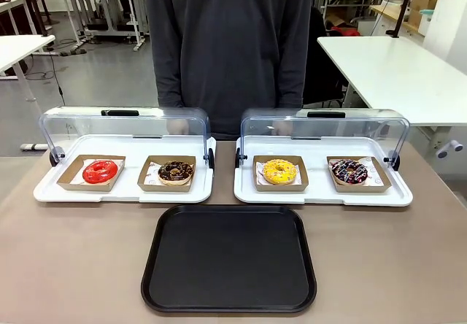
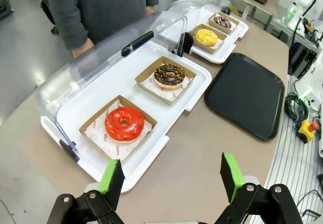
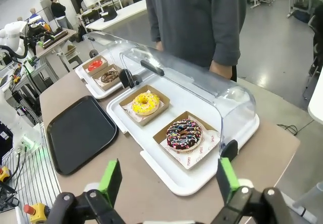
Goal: Move the third donut from the left to the tray.
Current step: Pick up the Paper togo box containing the Donut indicated by the person and place it on the Handle tray.
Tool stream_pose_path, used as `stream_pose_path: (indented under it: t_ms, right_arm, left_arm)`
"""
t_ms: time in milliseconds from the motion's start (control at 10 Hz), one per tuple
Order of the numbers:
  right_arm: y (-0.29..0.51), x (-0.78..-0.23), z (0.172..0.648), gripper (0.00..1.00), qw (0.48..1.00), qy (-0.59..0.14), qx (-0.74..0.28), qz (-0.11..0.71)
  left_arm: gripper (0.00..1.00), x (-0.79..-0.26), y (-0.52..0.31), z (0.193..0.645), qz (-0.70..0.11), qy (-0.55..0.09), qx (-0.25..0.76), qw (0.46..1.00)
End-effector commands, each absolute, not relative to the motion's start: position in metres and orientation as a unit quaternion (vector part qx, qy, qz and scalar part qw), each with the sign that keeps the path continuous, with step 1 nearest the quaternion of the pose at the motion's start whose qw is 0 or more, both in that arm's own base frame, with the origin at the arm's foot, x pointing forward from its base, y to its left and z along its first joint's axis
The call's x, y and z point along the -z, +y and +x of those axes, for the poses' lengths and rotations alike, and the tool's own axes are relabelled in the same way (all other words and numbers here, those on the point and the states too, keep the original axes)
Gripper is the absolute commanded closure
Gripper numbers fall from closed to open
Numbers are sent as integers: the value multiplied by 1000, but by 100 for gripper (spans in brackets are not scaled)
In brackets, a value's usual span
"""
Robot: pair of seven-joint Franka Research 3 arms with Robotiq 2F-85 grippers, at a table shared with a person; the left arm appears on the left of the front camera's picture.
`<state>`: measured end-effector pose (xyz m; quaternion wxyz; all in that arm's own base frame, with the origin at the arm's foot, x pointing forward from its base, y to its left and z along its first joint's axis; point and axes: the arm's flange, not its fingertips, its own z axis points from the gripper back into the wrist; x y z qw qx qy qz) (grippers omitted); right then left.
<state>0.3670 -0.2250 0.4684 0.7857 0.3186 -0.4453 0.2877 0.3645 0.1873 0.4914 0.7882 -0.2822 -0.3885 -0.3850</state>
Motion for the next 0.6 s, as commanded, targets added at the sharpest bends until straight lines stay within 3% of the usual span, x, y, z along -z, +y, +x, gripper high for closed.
stream_pose_path:
  t_ms: [0,500]
  right_arm:
    - [-226,-469,369,0,777,-457,-289,322]
    - [-226,-469,369,0,777,-457,-289,322]
  left_arm:
    - [0,-493,187,363,-287,-387,384,788]
    - [0,-493,187,363,-287,-387,384,788]
